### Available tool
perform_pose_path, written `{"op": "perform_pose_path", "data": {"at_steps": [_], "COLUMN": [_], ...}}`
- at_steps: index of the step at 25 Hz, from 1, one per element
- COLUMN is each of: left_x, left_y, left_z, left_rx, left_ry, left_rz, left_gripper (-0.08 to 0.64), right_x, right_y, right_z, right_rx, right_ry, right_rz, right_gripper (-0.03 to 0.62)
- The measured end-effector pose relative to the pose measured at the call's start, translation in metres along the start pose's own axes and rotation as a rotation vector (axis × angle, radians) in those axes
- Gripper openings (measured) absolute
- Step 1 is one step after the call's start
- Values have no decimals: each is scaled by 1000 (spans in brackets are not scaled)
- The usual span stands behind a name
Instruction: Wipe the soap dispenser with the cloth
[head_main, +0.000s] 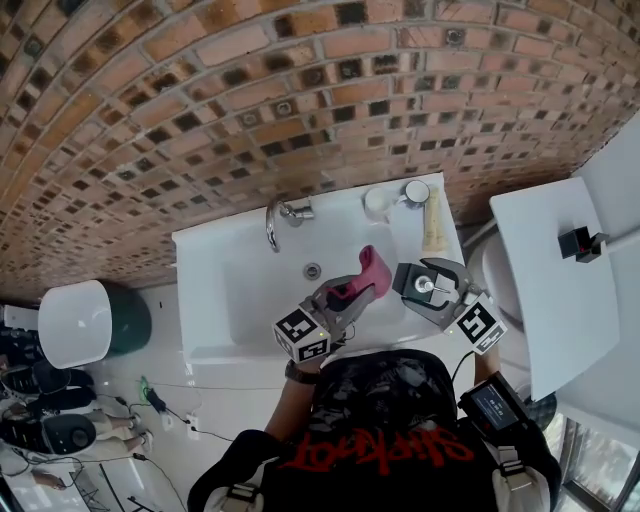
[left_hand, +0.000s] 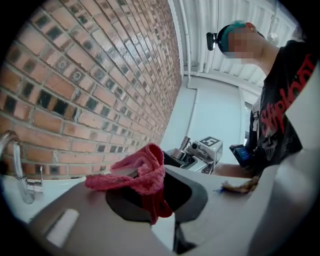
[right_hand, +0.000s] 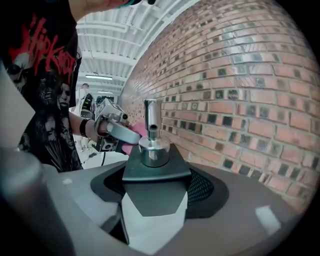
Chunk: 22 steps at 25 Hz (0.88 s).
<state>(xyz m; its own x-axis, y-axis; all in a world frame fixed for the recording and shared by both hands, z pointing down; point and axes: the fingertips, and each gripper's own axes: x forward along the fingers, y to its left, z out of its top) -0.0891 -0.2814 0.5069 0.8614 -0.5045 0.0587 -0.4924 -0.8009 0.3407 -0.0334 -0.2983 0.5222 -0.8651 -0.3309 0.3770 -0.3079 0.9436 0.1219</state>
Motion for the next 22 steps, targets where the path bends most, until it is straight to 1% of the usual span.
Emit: {"op": "perform_pose_path", "data": {"at_steps": [4, 9, 12, 15, 18, 20, 22], "left_x": [7, 18, 24, 28, 29, 29, 28], "left_y": [-5, -18, -28, -43, -60, -70, -75], "left_z": [3, 9, 12, 12, 12, 12, 10], "left_rx": [-7, 0, 13, 40, 75, 97, 108], "left_ry": [-6, -11, -1, 29, 73, 107, 133], "left_rz": [-39, -96, -137, -187, -251, -287, -317], "left_gripper": [41, 41, 41, 41, 41, 41, 41], "right_x": [-7, -20, -26, -29, -31, -31, -30], "right_y": [7, 9, 8, 8, 9, 14, 20], "right_z": [0, -12, -18, -24, -28, -25, -18], "right_rx": [-6, 2, -10, -30, -79, -109, -126], "right_ry": [25, 60, 92, 131, 176, 183, 165], "right_rz": [-13, -55, -83, -117, -138, -128, -105], "right_gripper": [324, 324, 324, 324, 324, 324, 324]}}
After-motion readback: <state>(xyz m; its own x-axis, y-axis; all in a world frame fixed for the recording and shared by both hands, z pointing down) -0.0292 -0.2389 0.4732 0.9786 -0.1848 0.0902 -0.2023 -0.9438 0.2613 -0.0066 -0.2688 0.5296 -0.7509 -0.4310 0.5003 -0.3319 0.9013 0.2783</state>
